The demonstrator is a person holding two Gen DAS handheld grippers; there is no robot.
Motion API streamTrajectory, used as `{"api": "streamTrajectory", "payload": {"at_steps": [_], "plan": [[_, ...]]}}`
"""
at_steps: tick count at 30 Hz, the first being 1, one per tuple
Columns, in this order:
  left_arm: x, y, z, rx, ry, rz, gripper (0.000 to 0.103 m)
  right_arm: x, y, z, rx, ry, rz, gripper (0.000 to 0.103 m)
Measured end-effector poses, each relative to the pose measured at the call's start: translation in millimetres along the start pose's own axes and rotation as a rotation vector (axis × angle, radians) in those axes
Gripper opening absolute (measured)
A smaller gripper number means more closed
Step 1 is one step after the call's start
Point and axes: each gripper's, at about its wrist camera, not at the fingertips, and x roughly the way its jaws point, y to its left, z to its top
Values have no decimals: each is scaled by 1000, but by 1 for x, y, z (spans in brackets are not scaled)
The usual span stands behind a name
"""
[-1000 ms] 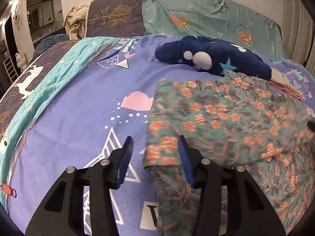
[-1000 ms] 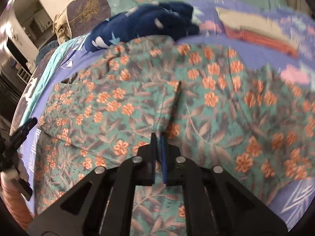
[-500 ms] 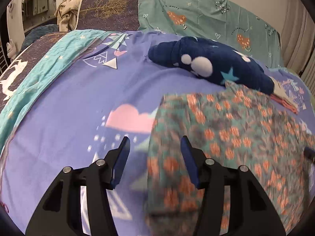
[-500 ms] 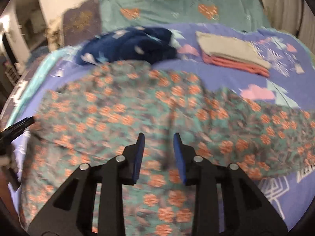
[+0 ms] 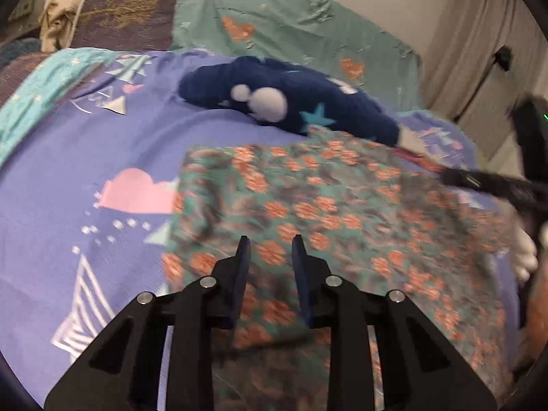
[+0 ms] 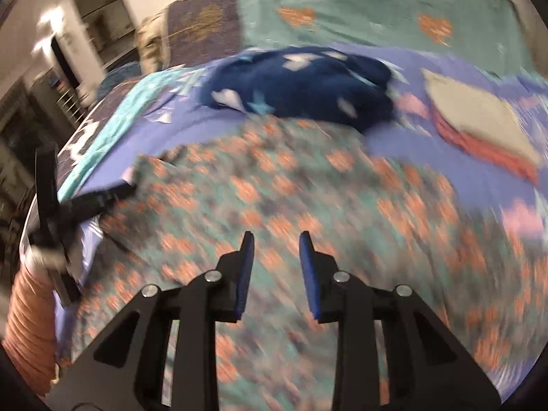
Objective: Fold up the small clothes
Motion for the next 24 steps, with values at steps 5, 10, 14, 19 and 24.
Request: {"api": "streamTrajectory", "payload": {"at_steps": [5,10,14,19,24], "plan": [[-7,1,-14,3,-22,-19,27,44,62,67,-117,57,82,29],[-9,22,-19,-90,-40,-12,27,102,137,109,-244,167,164,29],[-4,24,-23,-100,-19,-12,27,157,183,126,-290,323,218,42],[-5,19,-22,-76,-17,8,28,210,216,130,-335,463,171,43],[-10,27,-24,-118,-34,-24,28,210,234,115,-523,502,90,7]]}}
